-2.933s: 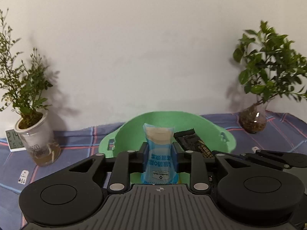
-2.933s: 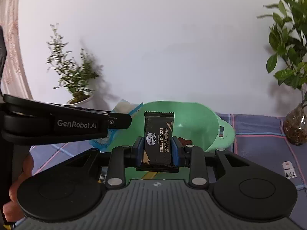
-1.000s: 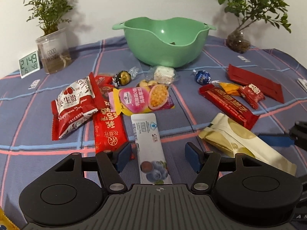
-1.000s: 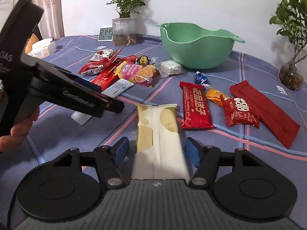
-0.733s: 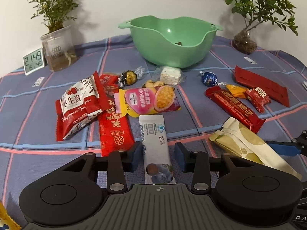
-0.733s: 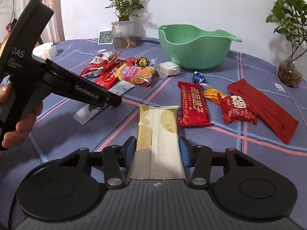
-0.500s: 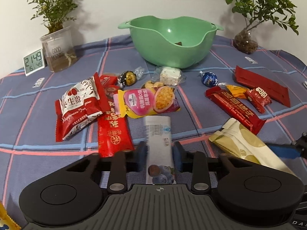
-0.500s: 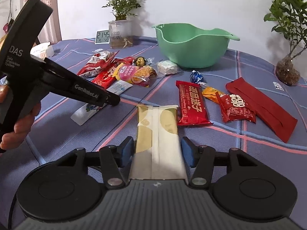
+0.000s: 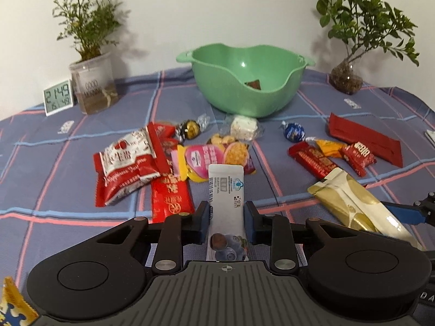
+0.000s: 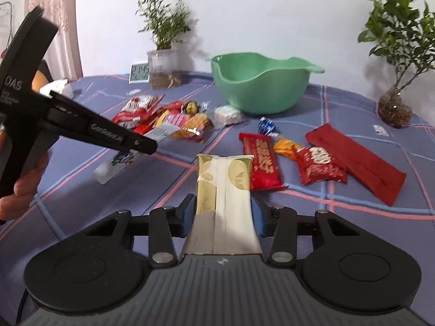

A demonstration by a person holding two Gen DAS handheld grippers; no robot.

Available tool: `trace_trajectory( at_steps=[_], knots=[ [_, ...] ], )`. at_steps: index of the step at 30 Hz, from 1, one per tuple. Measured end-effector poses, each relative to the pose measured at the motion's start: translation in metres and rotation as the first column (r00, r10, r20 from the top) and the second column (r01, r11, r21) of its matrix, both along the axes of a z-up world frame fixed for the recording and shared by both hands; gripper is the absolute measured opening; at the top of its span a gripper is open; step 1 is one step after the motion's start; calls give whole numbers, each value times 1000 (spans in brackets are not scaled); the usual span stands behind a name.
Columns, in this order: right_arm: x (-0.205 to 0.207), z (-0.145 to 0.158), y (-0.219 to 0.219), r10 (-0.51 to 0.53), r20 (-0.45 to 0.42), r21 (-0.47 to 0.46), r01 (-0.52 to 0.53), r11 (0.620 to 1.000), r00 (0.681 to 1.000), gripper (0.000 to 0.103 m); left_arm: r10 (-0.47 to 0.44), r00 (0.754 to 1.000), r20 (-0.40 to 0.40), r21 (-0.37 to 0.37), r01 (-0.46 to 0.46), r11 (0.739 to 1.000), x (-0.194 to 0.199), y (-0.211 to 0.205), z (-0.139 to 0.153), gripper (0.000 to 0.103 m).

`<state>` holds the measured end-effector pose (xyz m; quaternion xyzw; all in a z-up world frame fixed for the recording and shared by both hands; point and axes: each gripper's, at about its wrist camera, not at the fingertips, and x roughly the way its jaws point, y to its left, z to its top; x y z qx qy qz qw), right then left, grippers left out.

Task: Organize snacks
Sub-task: 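Carry both packs over the green bowl and open both tools to drop them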

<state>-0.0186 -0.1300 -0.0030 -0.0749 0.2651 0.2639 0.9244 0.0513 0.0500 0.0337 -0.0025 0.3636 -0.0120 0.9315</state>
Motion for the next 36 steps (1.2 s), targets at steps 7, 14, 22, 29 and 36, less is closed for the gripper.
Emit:
trace_trajectory(
  at_steps=[7, 14, 22, 29, 36],
  knots=[
    [5, 12, -7, -16, 18, 57, 15, 998, 1000, 49, -20, 998, 54, 13, 19, 1000, 0, -1, 23, 87],
    [39, 40, -14, -23, 20, 164, 20, 986, 1000, 49, -58, 992, 113, 11, 57, 998, 29, -4, 56, 87],
    [117, 74, -12, -65, 12, 282, 59, 958, 998, 49, -79, 986, 150, 23, 76, 997, 95, -10, 84, 87],
    [191, 83, 4, -101, -66, 349, 118, 930, 993, 49, -57, 987, 147, -23, 61, 998, 158, -9, 92, 87],
    [236, 71, 15, -142, -100, 353, 169, 920, 985, 50, -2, 990, 143, -40, 8, 999, 198, -1, 81, 88]
  ],
)
